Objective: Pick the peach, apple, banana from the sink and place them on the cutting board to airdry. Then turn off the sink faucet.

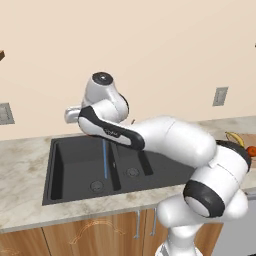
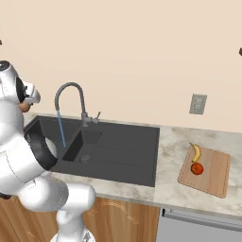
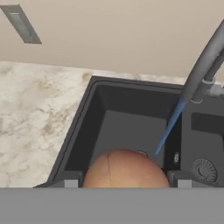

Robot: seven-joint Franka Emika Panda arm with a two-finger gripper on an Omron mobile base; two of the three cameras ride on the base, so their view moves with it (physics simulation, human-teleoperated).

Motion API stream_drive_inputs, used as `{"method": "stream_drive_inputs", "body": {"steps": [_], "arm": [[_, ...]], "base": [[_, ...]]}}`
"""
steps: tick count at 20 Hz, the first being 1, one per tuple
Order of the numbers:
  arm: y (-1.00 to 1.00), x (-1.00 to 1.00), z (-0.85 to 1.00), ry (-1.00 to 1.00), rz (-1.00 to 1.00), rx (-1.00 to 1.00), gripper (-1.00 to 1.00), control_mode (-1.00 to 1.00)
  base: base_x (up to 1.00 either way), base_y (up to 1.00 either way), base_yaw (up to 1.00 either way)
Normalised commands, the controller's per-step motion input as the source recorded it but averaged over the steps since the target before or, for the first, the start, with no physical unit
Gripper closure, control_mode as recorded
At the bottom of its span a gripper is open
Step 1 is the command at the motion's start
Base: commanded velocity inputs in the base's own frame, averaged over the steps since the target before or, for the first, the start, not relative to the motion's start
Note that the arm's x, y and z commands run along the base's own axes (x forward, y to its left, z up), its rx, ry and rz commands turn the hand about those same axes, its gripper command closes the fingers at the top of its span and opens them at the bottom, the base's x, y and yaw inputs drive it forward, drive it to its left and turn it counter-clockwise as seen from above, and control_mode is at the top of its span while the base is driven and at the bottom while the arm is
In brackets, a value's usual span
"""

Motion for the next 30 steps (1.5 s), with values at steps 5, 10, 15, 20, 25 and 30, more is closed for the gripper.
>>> {"method": "stream_drive_inputs", "body": {"steps": [5, 10, 15, 20, 25, 30], "arm": [[-0.39, -0.62, 0.59, 0.00, 0.00, 0.00, 1.00, -1.00], [-0.61, -0.75, 0.49, -0.03, 0.00, 0.00, 1.00, -1.00], [-0.73, -0.72, 0.37, -0.06, 0.00, 0.00, 1.00, -1.00], [-0.83, -0.66, 0.24, -0.03, 0.00, 0.00, 1.00, -1.00], [-0.82, -0.56, 0.14, 0.00, 0.00, 0.00, 1.00, -1.00], [-0.93, -0.47, 0.17, 0.00, 0.00, -0.01, 1.00, -1.00]], "base": [[0.00, 0.00, 0.00], [0.00, 0.00, 0.00], [0.00, 0.00, 0.00], [0.00, 0.00, 0.00], [0.00, 0.00, 0.00], [0.00, 0.00, 0.00]]}}
